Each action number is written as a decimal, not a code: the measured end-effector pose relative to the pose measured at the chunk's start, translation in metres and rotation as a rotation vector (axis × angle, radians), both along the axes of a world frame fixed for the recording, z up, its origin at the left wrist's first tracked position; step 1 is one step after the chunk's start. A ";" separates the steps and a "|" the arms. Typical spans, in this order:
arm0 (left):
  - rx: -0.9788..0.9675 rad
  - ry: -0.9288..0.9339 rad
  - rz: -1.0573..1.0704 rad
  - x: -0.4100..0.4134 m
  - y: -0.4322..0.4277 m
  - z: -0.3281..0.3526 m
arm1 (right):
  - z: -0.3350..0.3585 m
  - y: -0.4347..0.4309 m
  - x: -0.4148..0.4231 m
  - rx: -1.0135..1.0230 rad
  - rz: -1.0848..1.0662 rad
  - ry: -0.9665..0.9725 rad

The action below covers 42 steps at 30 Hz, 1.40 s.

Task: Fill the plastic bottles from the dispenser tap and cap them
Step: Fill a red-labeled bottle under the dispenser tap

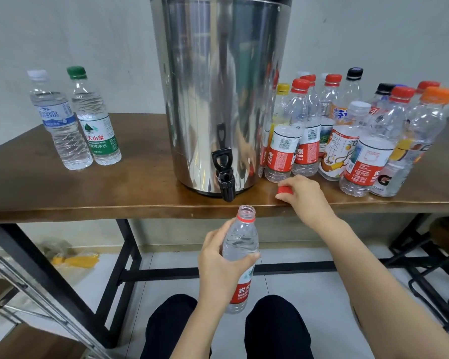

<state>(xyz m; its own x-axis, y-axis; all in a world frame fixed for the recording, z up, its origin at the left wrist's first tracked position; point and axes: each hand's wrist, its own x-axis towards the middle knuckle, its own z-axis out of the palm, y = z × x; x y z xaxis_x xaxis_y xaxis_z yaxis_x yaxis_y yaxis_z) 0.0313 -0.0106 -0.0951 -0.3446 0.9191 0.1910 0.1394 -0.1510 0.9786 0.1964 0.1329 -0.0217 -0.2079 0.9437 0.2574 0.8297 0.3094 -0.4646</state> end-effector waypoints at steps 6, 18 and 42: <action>0.062 -0.028 -0.025 -0.002 -0.010 0.020 | 0.074 -0.057 -0.002 -0.004 0.527 0.343; 0.132 -0.017 -0.026 -0.014 -0.030 0.041 | 0.094 -0.082 -0.038 -0.054 0.742 0.031; 0.176 -0.010 0.211 -0.123 -0.041 0.063 | 0.108 -0.096 -0.173 0.072 0.680 0.124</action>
